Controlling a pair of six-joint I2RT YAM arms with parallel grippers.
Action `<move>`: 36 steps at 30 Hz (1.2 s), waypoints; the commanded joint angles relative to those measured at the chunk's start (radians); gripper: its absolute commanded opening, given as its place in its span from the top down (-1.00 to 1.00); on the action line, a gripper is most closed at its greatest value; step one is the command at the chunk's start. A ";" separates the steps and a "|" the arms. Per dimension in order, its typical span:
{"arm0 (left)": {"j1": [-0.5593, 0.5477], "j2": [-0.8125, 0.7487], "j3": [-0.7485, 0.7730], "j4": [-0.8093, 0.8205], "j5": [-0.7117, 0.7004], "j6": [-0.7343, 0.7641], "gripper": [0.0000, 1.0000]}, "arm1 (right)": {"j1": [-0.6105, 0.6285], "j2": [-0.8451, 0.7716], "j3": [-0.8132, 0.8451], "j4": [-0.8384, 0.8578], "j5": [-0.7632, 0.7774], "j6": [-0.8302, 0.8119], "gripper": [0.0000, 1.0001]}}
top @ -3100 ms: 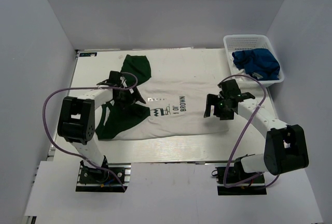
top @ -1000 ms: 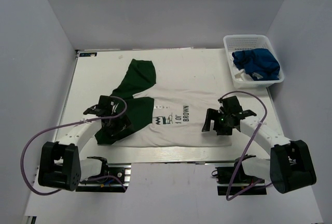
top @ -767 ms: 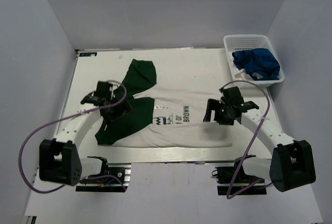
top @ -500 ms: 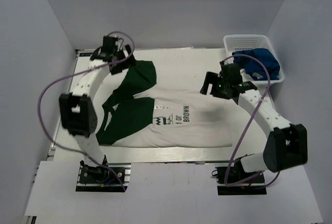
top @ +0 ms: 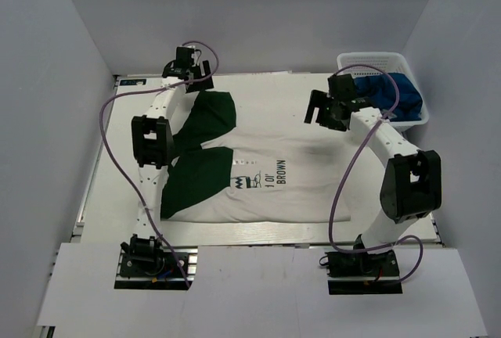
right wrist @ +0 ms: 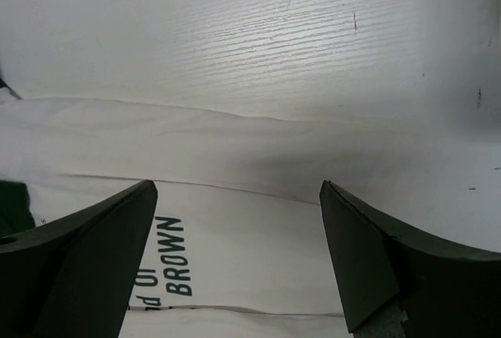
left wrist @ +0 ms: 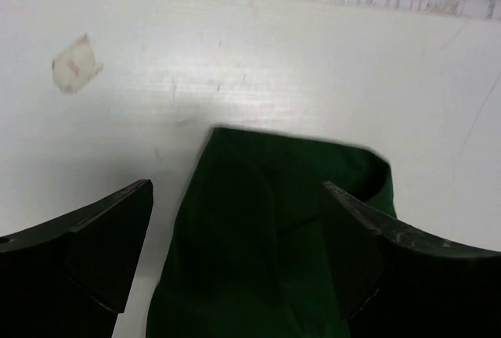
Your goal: Fold and stack the t-shirts
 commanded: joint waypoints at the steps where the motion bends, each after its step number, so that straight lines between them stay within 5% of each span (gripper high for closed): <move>1: 0.001 0.038 0.120 0.070 0.006 0.034 -0.89 | -0.019 0.020 0.057 -0.033 0.034 -0.011 -0.81; 12: 0.001 0.068 -0.014 0.130 0.013 0.016 -0.08 | -0.051 0.128 0.091 -0.068 0.126 0.044 -0.81; 14: 0.001 0.068 -0.024 0.130 0.047 0.007 0.18 | -0.061 0.148 0.103 -0.074 0.135 0.061 -0.81; 17: 0.001 0.050 -0.047 0.130 0.067 0.007 0.96 | -0.079 0.209 0.135 -0.112 0.153 0.095 -0.81; 24: 0.001 -0.028 -0.094 0.199 0.058 0.039 1.00 | -0.122 0.323 0.157 -0.158 0.159 0.154 -0.81; 36: 0.001 -0.221 -0.315 0.300 0.099 0.048 1.00 | -0.145 0.346 0.088 -0.007 0.172 0.228 -0.81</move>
